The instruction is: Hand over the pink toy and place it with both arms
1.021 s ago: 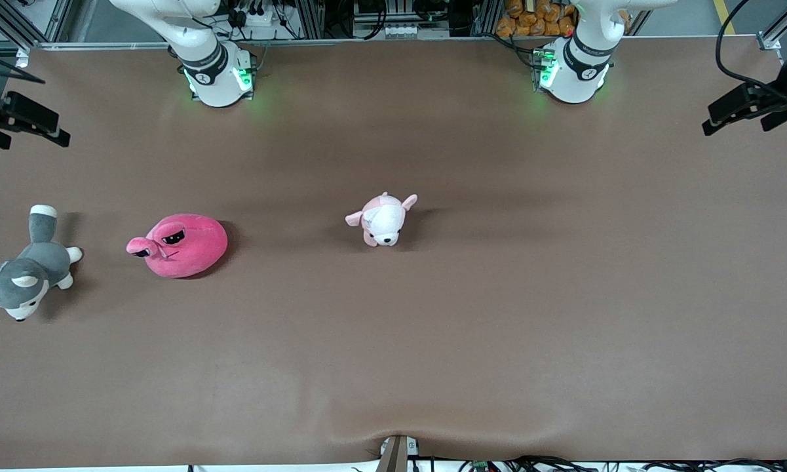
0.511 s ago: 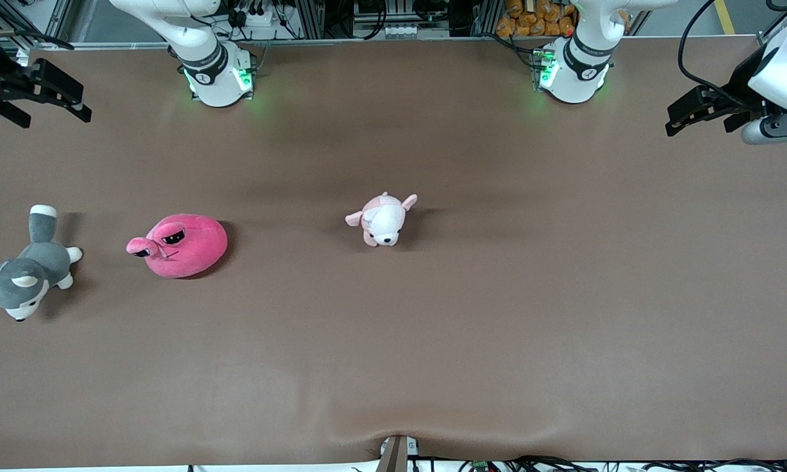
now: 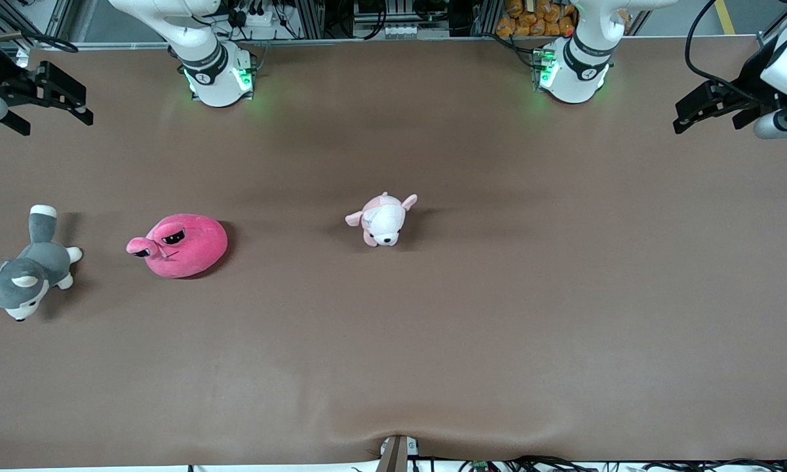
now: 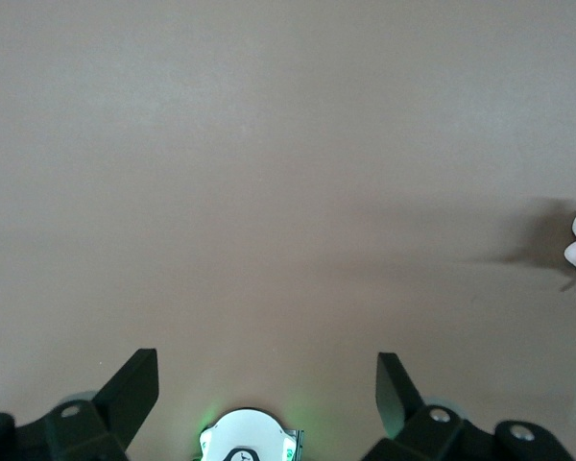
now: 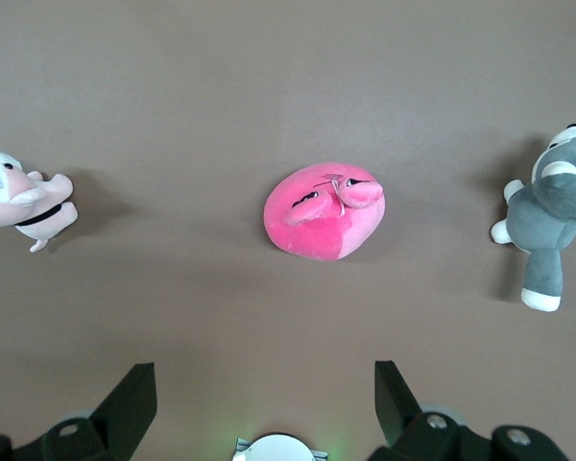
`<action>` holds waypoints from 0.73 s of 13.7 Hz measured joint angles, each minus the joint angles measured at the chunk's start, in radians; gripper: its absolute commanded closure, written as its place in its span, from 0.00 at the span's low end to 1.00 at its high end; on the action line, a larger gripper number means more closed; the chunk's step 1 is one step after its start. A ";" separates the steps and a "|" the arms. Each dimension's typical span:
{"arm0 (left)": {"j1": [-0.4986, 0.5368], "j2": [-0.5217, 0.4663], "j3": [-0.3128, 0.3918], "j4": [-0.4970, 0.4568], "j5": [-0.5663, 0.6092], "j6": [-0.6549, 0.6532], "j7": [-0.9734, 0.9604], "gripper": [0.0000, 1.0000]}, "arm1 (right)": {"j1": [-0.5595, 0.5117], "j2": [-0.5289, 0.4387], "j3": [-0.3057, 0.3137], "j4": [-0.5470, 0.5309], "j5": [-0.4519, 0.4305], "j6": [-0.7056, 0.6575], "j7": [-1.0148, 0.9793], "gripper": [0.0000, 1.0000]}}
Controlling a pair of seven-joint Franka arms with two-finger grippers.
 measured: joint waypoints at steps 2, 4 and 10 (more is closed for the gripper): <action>0.001 0.000 0.003 0.011 0.001 -0.002 0.000 0.00 | 0.000 0.001 -0.002 0.000 -0.001 -0.001 -0.003 0.00; 0.002 0.000 0.005 0.020 0.001 -0.011 0.000 0.00 | 0.000 0.003 -0.002 0.000 -0.001 -0.001 -0.003 0.00; 0.004 0.006 0.006 0.023 0.011 -0.021 0.000 0.00 | 0.000 0.004 -0.002 0.000 -0.002 -0.002 -0.003 0.00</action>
